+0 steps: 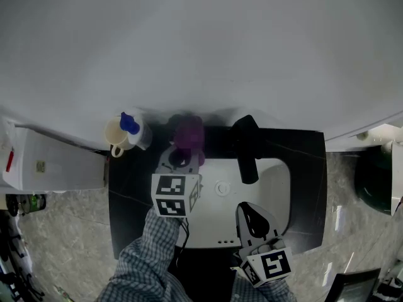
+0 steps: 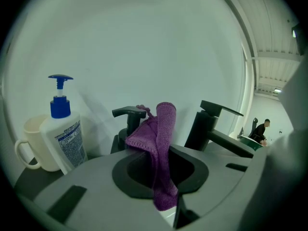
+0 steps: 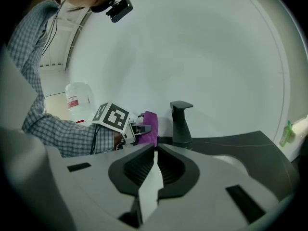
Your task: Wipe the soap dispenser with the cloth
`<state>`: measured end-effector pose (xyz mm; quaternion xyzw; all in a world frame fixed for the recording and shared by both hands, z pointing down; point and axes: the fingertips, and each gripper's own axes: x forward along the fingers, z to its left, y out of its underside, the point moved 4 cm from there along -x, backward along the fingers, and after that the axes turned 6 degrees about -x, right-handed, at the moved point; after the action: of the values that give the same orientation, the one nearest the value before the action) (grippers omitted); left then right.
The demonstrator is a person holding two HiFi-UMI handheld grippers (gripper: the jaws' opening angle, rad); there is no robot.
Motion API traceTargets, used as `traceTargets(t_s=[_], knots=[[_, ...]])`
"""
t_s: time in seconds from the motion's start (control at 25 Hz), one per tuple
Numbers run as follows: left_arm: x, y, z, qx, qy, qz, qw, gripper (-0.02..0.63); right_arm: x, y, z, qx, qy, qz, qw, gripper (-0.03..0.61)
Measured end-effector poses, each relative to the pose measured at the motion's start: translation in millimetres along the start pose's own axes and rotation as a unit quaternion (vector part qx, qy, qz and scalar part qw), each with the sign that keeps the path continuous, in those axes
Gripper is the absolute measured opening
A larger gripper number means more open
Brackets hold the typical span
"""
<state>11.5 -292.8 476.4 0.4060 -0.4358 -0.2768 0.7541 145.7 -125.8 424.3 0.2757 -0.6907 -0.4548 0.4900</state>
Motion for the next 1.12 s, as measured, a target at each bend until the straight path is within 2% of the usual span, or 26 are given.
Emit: traceTargets(t_s=[0.16,0.48,0.72,1.12], knots=[[-13,-2,4,-0.013,0.014,-0.018,0.9997,0.063,2,0,5,-0.002,-0.004,0.001,1.000,0.031],[-47,-2,15,-0.018,0.022,-0.027,0.9992,0.063,2,-6,21,-0.011,-0.010,-0.005,1.000,0.031],[-84,-17,14,-0.029,0.035,-0.061,0.9971,0.063,2,-11,36,-0.014,-0.010,-0.010,1.000,0.031],[-156,-22,26,0.003,0.050,-0.074,0.9960,0.063,-6,-33,68,-0.008,0.003,-0.044,0.999,0.031]])
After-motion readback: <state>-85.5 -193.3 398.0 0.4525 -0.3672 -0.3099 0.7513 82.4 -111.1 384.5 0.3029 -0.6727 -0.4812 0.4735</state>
